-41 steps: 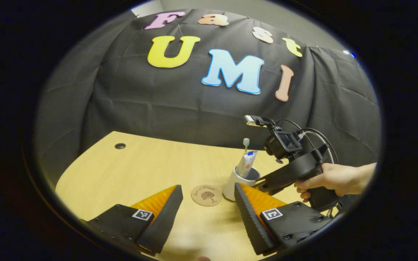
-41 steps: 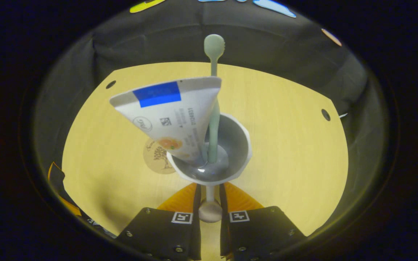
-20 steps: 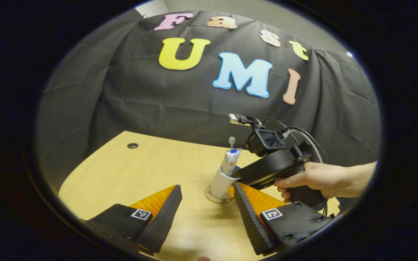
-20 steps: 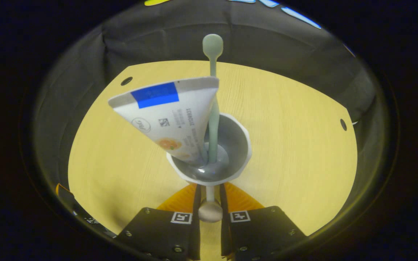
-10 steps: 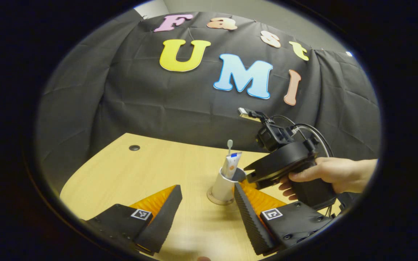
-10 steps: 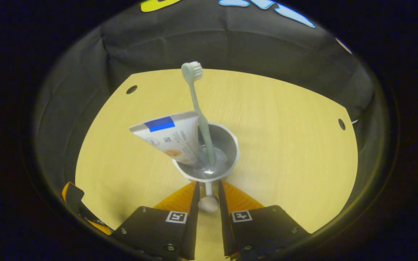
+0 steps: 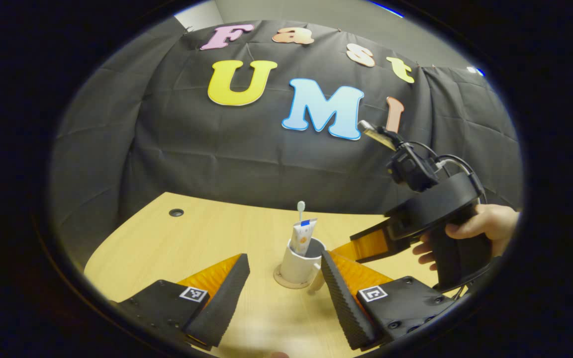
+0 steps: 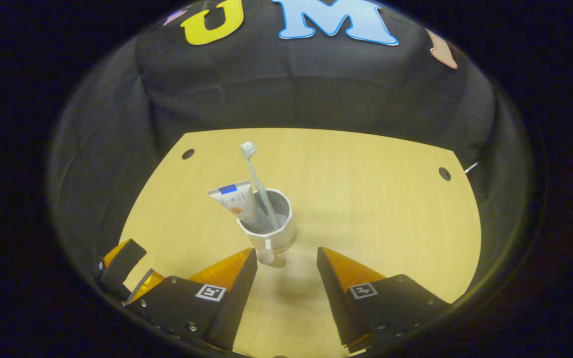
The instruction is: Put the toothbrush and toothpaste on the desktop into the cup, then pick up the cup and place it on the coaster on the desktop.
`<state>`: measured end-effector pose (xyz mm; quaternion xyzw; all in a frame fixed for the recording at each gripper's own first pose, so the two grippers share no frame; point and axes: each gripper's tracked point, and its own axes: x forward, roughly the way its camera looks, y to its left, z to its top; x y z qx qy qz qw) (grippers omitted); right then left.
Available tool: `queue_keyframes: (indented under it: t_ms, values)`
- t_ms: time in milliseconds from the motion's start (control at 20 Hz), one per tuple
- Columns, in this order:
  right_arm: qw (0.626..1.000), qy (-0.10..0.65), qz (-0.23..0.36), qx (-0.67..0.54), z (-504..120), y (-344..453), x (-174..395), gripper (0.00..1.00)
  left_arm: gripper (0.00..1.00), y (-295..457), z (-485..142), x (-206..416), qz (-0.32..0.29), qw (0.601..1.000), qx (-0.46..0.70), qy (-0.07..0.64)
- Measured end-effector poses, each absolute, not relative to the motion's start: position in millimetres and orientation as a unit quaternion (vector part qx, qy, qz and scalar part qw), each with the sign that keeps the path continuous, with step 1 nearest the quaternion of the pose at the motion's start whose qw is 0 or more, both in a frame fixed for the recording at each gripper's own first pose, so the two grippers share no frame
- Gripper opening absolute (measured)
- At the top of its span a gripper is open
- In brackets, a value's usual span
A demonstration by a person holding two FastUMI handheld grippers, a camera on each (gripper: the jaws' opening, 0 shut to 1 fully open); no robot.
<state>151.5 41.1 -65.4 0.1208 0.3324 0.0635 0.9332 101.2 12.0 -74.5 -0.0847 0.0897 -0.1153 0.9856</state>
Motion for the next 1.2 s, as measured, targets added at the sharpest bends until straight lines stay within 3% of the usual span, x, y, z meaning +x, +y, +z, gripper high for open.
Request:
queue_keyframes:
  t_ms: [50, 100, 350, 450, 500, 550, 700, 950, 1000, 1050, 1150, 1200]
  values:
    - [0.936, 0.324, 0.058, 0.126, -61, 34, 146, 0.74, 0.99, 9, -72, 101, -0.116, 0.986, -0.084, 0.088]
    - [0.938, 0.316, 0.051, 0.13, -57, 26, 140, 0.78, 0.94, 7, -69, 102, -0.117, 0.986, -0.082, 0.085]
    - [0.962, 0.245, 0.019, 0.12, -36, -7, 120, 0.83, 0.94, -1, -49, 104, -0.115, 0.988, -0.074, 0.068]
    - [0.973, 0.202, 0.005, 0.11, -19, -19, 111, 0.83, 0.94, -3, -37, 104, -0.111, 0.989, -0.073, 0.058]
    - [0.979, 0.177, -0.001, 0.105, -11, -23, 108, 0.83, 0.89, -4, -31, 103, -0.109, 0.99, -0.071, 0.052]
    - [0.984, 0.15, -0.008, 0.098, -1, -29, 104, 0.83, 0.94, -4, -25, 102, -0.106, 0.991, -0.069, 0.044]
    - [0.994, 0.068, -0.029, 0.079, 32, -47, 89, 0.83, 0.94, -10, -6, 97, -0.101, 0.992, -0.067, 0.022]
    - [0.997, -0.044, -0.056, 0.032, 74, -69, 57, 0.82, 0.94, -20, 16, 85, -0.094, 0.992, -0.078, -0.011]
    - [0.996, -0.059, -0.062, 0.018, 80, -73, 50, 0.83, 0.89, -19, 21, 84, -0.09, 0.993, -0.08, -0.018]
    - [0.995, -0.072, -0.068, 0.005, 85, -77, 44, 0.83, 0.94, -20, 27, 82, -0.087, 0.992, -0.083, -0.027]
    - [0.993, -0.092, -0.069, -0.011, 89, -76, 39, 0.83, 0.94, -17, 39, 78, -0.078, 0.992, -0.086, -0.045]
    - [0.993, -0.099, -0.067, -0.017, 88, -74, 42, 0.83, 0.89, -17, 43, 76, -0.074, 0.992, -0.088, -0.051]
